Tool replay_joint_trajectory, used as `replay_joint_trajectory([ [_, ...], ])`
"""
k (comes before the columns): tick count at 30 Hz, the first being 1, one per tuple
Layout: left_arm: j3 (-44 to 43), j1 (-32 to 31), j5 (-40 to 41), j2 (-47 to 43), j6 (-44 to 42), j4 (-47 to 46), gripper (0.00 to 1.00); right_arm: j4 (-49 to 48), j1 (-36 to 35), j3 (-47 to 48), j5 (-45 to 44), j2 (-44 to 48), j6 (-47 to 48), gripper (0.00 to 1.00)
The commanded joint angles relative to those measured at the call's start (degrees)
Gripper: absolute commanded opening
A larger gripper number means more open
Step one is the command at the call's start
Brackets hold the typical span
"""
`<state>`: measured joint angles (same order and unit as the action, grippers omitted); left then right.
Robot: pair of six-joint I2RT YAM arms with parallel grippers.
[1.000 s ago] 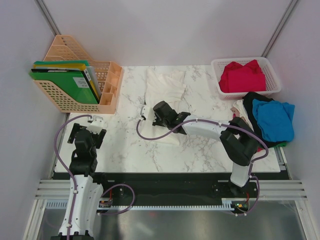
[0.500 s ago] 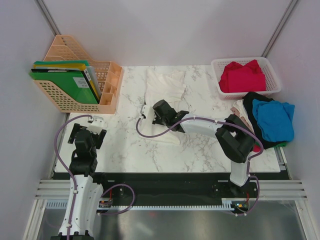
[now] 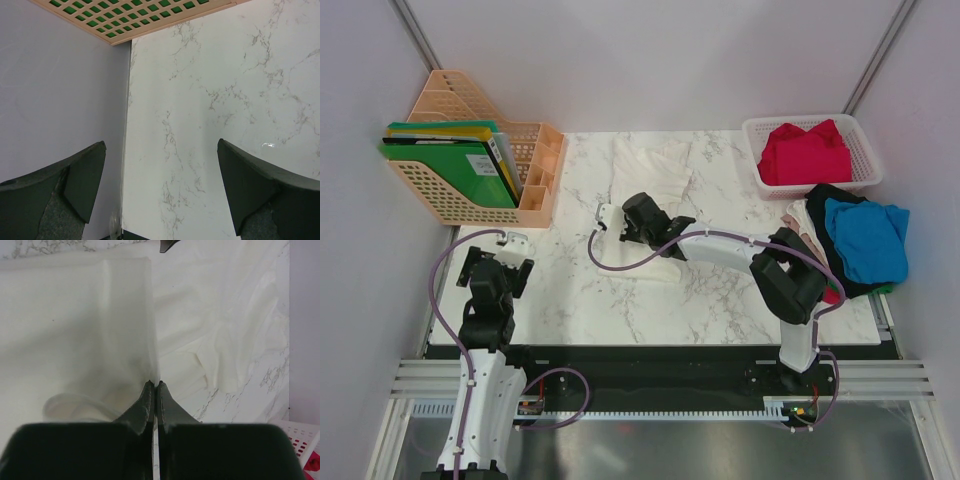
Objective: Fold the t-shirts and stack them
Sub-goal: Fold the folded rectangular tshirt in 1/3 of the way
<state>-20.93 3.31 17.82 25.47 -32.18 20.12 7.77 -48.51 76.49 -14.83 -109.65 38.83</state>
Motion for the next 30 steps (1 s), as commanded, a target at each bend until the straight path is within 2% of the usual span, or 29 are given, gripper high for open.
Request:
replay_joint_trajectory([
  [1,-0.1,0.3,-0.7,0.0,1.9,-0.8,1.0,-1.4,0.3,2.1,1.3,0.4,-0.5,0.0],
  [11,0.0,0.3,-1.0,0.5,1.9,-0.7,1.0,-3.7,0.3,2.0,-2.8,-3.5,0.8,0.02],
  [13,-0.2,0.3,-1.1,0.5,1.9,-0.4,1.0,-3.8,0.5,2.7,-4.1,-5.0,0.7,0.25],
  [14,-0.2,0.4,-1.2,0.5,1.9,-0.3,1.0,-4.2,0.8,2.7,-4.4,-5.7,0.3,0.38],
  [15,-0.1,0.3,-1.3,0.5,1.9,-0.3,1.0,-4.4,0.9,2.4,-4.9,-5.9,-0.6,0.55],
  [18,-0.2,0.2,-1.7,0.7,1.9,0.1,1.0,-6.9,1.1,0.4,-6.8,-4.9,-2.5,0.73],
  [21,-0.3,0.2,-2.2,1.2,2.0,0.3,1.0,-7.3,1.1,-0.4,-8.0,-2.9,-4.5,0.78],
  [30,-0.3,0.3,-2.5,2.1,2.0,0.2,1.0,-4.7,0.9,-1.4,-10.9,6.7,-8.6,0.84],
])
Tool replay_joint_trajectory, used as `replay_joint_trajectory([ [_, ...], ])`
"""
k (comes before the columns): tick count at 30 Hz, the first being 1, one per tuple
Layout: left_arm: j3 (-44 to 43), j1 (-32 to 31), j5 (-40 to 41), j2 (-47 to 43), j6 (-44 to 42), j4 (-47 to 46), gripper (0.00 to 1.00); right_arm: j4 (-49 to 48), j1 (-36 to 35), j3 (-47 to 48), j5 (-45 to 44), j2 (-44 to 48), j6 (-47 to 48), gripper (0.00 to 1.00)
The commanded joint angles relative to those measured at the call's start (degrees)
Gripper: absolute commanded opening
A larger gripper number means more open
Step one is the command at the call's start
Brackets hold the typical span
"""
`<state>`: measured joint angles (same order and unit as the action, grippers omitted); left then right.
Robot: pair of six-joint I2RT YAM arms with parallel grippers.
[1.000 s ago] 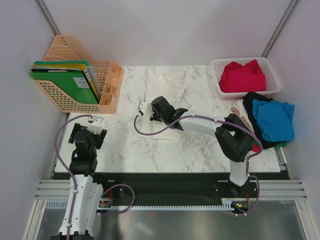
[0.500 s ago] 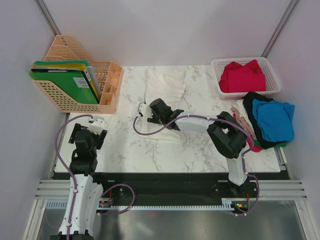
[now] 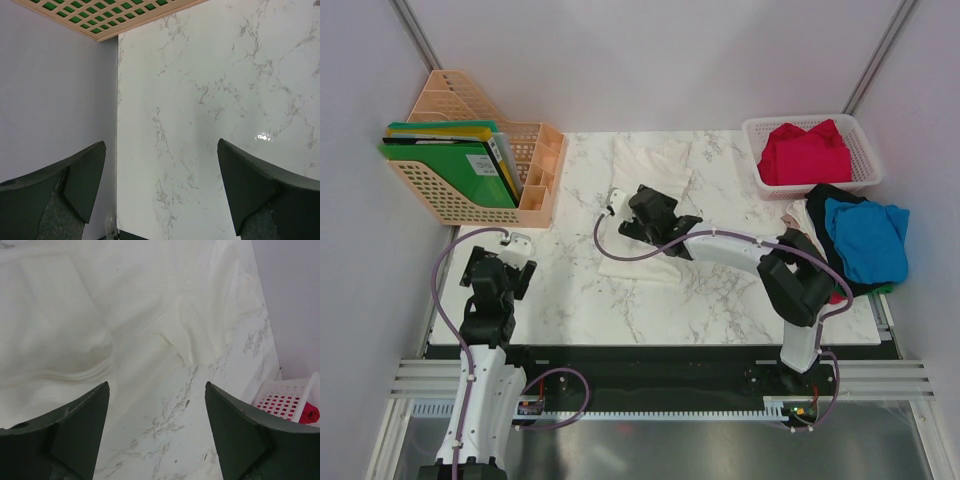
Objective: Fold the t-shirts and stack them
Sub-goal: Fold the folded rectangular tshirt in 1/3 of the way
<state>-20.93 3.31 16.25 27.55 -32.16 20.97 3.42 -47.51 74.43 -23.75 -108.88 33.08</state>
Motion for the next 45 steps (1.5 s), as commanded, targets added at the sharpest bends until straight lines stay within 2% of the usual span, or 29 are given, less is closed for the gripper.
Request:
replay_joint_trajectory([
  [1,-0.3,0.3,-1.0,0.0,2.0,-0.7,1.0,1.4,0.0,1.3,-1.5,7.4,-3.8,0.85],
  [3,-0.4,0.2,-0.9,0.1,2.0,-0.6,1.0,9.9,0.0,4.4,3.2,8.2,-7.5,0.98],
  [4,-0.4,0.3,-0.9,0.1,2.1,-0.6,1.0,13.3,0.0,5.4,5.9,8.7,-8.8,0.98],
  [5,-0.3,0.3,-0.9,0.0,2.0,-0.6,1.0,19.5,0.0,6.1,12.8,8.6,-10.1,0.98],
  [8,-0.4,0.3,-1.0,0.1,2.0,-0.6,1.0,28.5,0.1,7.5,23.5,7.1,-14.4,0.98],
  [9,-0.4,0.3,-1.1,0.2,2.1,-0.7,1.0,29.7,0.1,6.9,29.9,6.7,-15.6,0.98],
  [10,-0.4,0.2,-1.2,0.2,1.9,-0.6,1.0,30.0,0.1,6.3,30.9,5.5,-16.2,0.98],
  [16,-0.7,0.2,-1.4,0.2,2.0,-0.5,1.0,27.5,0.7,3.7,30.2,1.8,-15.9,0.98],
  [22,-0.7,0.3,-1.2,0.0,2.1,-0.1,1.0,26.5,3.0,5.5,29.0,-1.1,-15.3,0.98],
  [28,-0.6,0.3,-1.3,0.1,2.1,-0.1,1.0,26.0,3.3,6.5,27.6,-0.3,-15.3,0.98],
  [32,-0.5,0.3,-1.5,0.3,2.0,-0.1,1.0,26.1,3.4,7.9,26.7,0.2,-14.9,0.92],
  [35,-0.6,0.2,-1.5,0.3,2.0,-0.1,1.0,26.1,3.4,9.3,25.7,-0.7,-14.6,0.91],
  [45,-0.5,0.2,-1.6,0.7,2.0,-0.1,1.0,28.7,3.3,13.2,30.2,-1.2,-16.2,0.91],
])
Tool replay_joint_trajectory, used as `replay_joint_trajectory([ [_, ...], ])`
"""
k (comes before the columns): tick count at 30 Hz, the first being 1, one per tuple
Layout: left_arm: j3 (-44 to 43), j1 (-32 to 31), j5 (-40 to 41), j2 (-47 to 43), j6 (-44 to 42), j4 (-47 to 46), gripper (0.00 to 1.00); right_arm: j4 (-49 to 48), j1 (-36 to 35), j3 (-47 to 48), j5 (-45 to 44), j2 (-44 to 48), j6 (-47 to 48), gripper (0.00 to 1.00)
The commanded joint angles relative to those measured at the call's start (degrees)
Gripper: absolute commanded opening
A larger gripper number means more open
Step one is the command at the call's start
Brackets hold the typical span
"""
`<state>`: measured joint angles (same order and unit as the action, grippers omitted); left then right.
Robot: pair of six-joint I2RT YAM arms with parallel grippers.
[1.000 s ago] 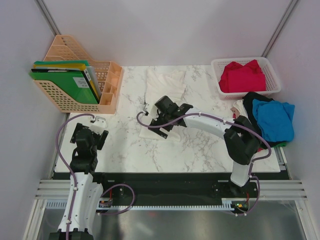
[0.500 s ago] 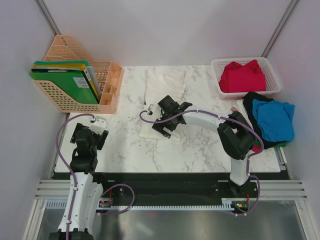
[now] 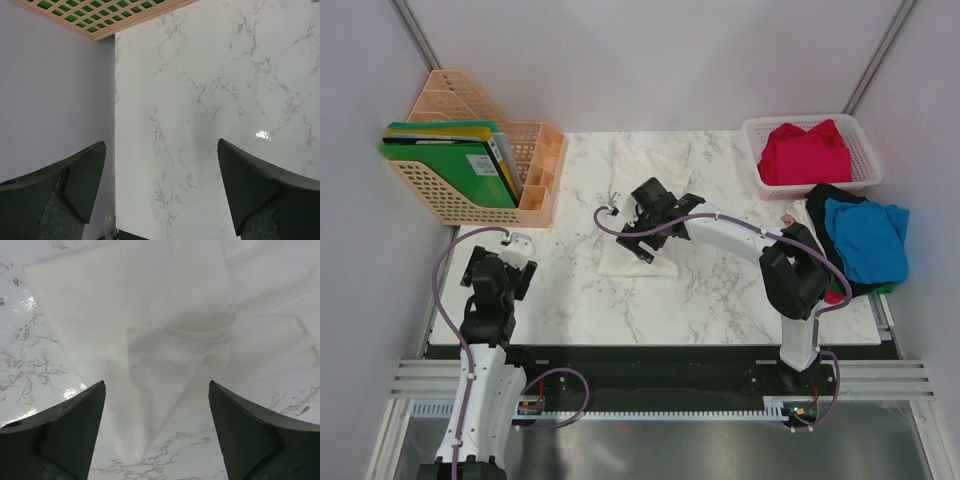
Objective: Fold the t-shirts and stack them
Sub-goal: Fold the folded rectangular tshirt in 1/3 of the way
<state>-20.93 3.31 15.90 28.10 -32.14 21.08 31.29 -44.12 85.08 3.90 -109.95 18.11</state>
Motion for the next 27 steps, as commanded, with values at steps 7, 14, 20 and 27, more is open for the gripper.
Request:
replay_joint_trajectory([
  [7,-0.5,0.2,-1.2,0.3,1.9,-0.2,1.0,1.3,-0.2,1.7,5.7,0.4,-1.9,0.9],
  [14,-0.5,0.2,-1.0,0.1,1.9,-0.1,1.0,-0.4,0.0,3.2,2.0,-3.4,0.3,0.87],
  [20,-0.5,0.3,-1.0,0.4,1.8,-0.1,1.0,-2.0,0.0,4.5,2.0,-6.2,0.1,0.68],
  [27,-0.5,0.3,-1.1,1.0,1.9,-0.2,1.0,-2.8,0.0,3.3,0.0,-4.9,0.4,0.0],
])
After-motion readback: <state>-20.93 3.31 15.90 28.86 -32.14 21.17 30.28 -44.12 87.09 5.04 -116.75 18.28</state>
